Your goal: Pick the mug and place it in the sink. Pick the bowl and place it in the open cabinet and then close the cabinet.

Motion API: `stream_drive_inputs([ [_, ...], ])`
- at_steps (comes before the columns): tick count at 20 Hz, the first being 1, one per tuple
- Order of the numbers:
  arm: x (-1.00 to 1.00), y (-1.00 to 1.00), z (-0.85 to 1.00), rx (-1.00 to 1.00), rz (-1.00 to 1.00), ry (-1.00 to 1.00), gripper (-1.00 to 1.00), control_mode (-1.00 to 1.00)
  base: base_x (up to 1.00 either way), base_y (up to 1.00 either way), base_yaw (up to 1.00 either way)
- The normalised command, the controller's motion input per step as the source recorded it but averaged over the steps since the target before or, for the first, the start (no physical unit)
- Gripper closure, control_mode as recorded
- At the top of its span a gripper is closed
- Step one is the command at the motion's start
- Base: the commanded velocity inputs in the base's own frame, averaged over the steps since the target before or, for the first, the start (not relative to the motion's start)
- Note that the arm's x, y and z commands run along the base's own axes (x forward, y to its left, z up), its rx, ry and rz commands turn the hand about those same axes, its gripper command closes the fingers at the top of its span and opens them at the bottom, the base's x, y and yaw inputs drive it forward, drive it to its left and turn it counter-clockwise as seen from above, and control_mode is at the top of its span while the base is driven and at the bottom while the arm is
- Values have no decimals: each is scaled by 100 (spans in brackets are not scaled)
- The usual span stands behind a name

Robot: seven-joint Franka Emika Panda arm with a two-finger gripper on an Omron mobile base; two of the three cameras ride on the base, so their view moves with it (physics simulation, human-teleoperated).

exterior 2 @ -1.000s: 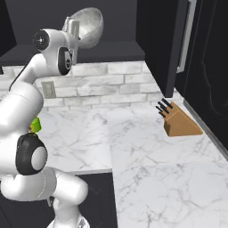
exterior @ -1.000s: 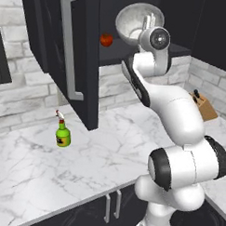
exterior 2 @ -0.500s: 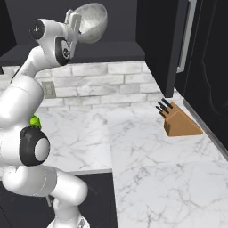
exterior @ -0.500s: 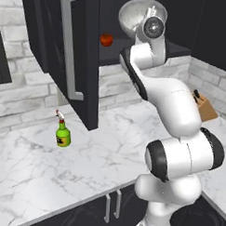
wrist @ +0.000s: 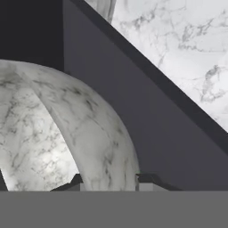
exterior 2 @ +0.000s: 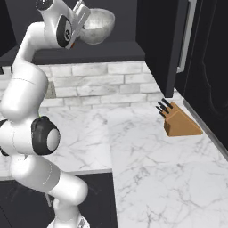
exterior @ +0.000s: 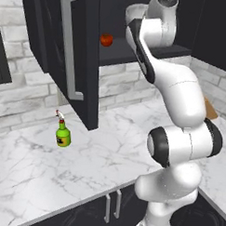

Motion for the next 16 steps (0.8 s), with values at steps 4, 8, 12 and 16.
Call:
stream_drive_inputs([
  [4, -12, 2, -65, 8, 0, -33, 100, -100, 0, 0, 0],
  [8, 4, 0, -53, 4, 0, -17, 100, -100, 0, 0, 0],
  [12, 20, 0, -26, 1, -1, 11, 100, -100, 0, 0, 0],
  [16, 14, 1, 0, 0, -3, 25, 100, -100, 0, 0, 0],
])
